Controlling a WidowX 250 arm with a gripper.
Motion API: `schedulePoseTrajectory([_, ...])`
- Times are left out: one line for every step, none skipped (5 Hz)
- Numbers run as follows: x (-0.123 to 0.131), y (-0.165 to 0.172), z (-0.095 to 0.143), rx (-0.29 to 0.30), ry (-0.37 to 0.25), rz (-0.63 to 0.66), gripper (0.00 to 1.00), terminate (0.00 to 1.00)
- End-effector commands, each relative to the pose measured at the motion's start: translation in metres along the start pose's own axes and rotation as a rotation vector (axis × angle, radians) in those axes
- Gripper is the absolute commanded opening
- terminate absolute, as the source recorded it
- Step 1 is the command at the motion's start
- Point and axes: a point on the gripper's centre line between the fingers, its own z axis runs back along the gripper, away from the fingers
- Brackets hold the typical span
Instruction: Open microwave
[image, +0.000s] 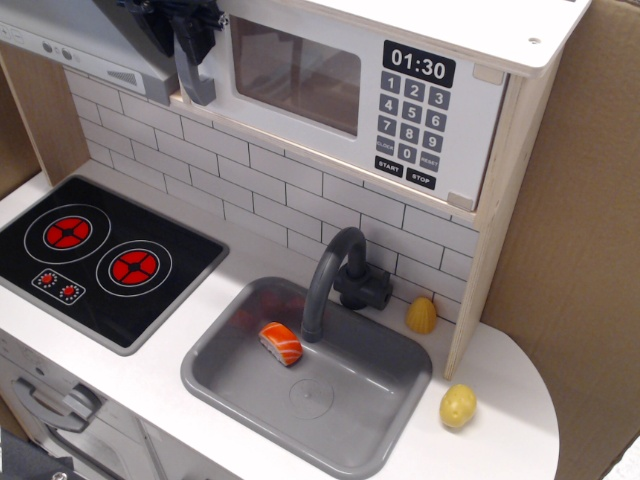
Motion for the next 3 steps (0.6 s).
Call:
schedulePoseTrajectory([-0.004,-0.005,0.025,0.011,-0.069,0.005,0.00,0.00])
schedulePoseTrajectory([-0.020,-0.007,0.034,-0.015,-0.048,0.001,0.00,0.00])
schedulePoseTrajectory([-0.042,-0.010,0.045,-0.018,-0.016,-0.032,0.00,0.00])
